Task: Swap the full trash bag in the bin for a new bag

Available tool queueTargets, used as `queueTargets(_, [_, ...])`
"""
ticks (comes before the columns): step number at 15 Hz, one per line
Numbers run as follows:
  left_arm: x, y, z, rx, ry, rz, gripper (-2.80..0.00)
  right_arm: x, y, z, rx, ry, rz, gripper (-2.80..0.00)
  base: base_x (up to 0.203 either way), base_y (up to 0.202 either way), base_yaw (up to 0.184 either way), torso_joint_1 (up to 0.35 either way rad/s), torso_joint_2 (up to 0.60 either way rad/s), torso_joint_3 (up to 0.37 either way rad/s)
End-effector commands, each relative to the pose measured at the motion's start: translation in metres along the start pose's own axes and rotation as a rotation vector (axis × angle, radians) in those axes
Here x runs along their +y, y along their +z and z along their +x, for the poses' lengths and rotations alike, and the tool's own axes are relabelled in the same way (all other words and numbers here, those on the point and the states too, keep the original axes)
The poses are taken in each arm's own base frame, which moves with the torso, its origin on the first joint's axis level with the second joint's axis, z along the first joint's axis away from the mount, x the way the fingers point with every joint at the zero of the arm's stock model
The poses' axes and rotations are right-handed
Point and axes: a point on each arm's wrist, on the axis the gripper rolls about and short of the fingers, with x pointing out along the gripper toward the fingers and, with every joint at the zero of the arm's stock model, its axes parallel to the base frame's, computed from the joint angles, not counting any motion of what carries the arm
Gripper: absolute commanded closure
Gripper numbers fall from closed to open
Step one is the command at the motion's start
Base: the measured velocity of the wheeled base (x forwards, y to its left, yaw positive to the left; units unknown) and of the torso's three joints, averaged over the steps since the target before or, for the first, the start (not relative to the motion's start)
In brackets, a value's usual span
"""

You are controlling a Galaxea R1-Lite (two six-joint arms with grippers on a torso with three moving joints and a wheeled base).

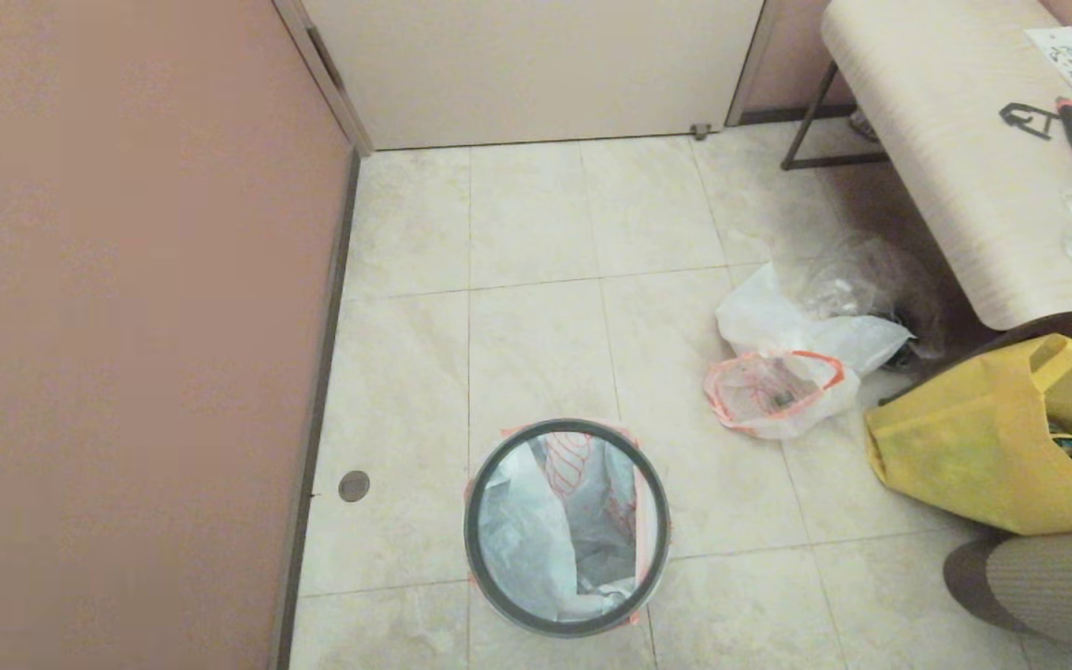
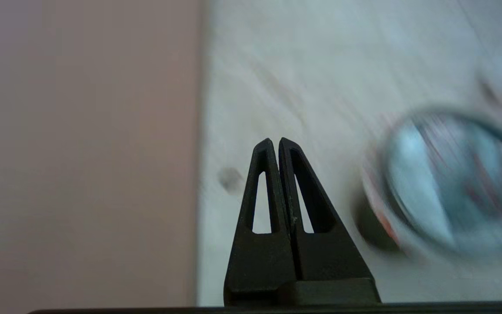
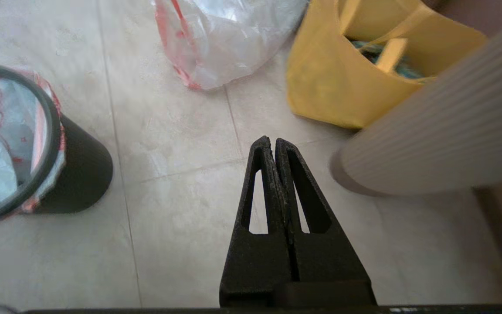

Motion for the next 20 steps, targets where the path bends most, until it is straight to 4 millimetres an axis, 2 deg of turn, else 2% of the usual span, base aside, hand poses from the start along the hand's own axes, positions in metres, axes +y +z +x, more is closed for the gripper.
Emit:
queueTargets(1, [-0.001,-0.004,0.000,0.042,-0.054,0.002,0.00,0.001,-0.008,0.004,-0.001,0.024,0.007,0.00,0.000,0.000,0.000,0.000,0.00,0.000])
queueTargets(4, [-0.003,-0.017,-0.002,0.176,-0.112,0.018,0.00,0.003,-0.017,0.006,0.035,0.115,-0.048,0.00,0.000,0.000,0.000,0.000,0.00,0.000])
queueTargets(20, [-0.003,-0.016,-0.002,0.158,-0.114,0.015,0.00,0.003,-0.018,0.007,0.037,0.137,-0.052,0.00,0.000,0.000,0.000,0.000,0.00,0.000])
